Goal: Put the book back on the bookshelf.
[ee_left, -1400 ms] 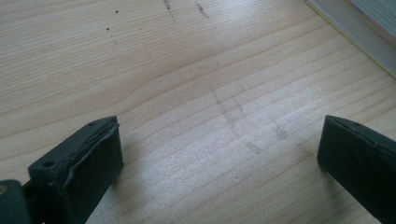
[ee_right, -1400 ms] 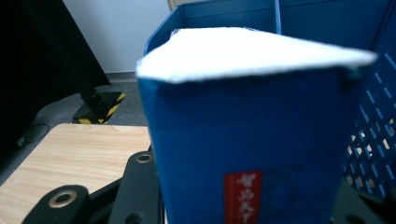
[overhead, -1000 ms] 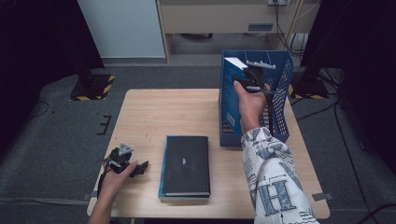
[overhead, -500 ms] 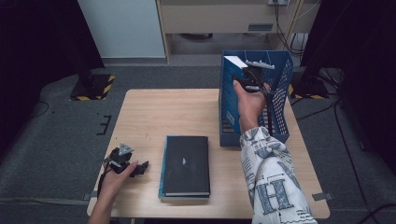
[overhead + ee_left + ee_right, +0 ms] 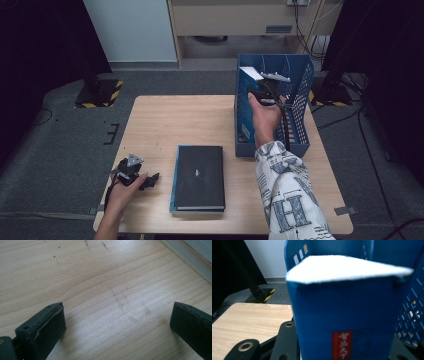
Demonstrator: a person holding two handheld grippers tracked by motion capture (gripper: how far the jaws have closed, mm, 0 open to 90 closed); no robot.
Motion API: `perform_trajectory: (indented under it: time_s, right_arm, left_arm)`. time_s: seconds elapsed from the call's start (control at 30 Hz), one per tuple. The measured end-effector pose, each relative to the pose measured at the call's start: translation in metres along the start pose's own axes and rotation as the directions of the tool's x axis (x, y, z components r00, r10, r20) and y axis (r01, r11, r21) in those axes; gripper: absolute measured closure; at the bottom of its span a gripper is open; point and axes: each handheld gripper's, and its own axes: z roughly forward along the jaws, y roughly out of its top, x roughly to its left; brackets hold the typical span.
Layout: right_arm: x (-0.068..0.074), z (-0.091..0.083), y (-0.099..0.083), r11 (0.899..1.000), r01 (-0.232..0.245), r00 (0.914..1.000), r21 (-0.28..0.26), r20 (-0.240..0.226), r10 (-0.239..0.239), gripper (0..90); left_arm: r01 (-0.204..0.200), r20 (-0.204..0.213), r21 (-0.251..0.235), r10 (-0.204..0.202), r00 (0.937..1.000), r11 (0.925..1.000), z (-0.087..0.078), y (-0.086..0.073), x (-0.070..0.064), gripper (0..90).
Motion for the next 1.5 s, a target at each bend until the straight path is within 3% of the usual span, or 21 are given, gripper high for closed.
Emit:
perform_trajectory:
  time_s: [0.7, 0.8, 1.0, 1.3, 1.5]
  right_arm:
    - [0.002, -0.019, -0.012, 0.996, 0.058, 0.9983, 0.067, -0.005, -0.058, 59.9]
    - [-0.002, -0.021, -0.018, 0.995, 0.042, 0.9991, 0.09, -0.006, -0.042, 59.6]
    - [-0.01, -0.028, -0.029, 0.996, 0.025, 0.9997, 0.085, -0.008, -0.024, 59.7]
    - [-0.002, -0.032, -0.032, 0.992, 0.085, 0.9963, 0.089, -0.014, -0.084, 57.8]
    - [0.0, -0.039, -0.026, 0.995, 0.08, 0.9965, 0.057, -0.029, -0.078, 51.6]
  left_arm:
    - [-0.008, 0.005, 0.003, 0.008, 1.0, 1.0, 0.0, 0.0, -0.001, 0.0]
    - [-0.009, 0.006, 0.003, 0.009, 0.9999, 1.0, 0.0, 0.0, -0.001, 0.0]
    - [-0.008, 0.005, 0.002, 0.008, 1.0, 1.0, 0.0, 0.0, -0.001, 0.0]
    - [-0.008, 0.005, 0.001, 0.008, 1.0, 1.0, 0.0, 0.0, -0.002, 0.0]
    - [-0.01, 0.006, 0.003, 0.01, 0.9999, 0.9999, 0.0, 0.0, -0.002, 0.0]
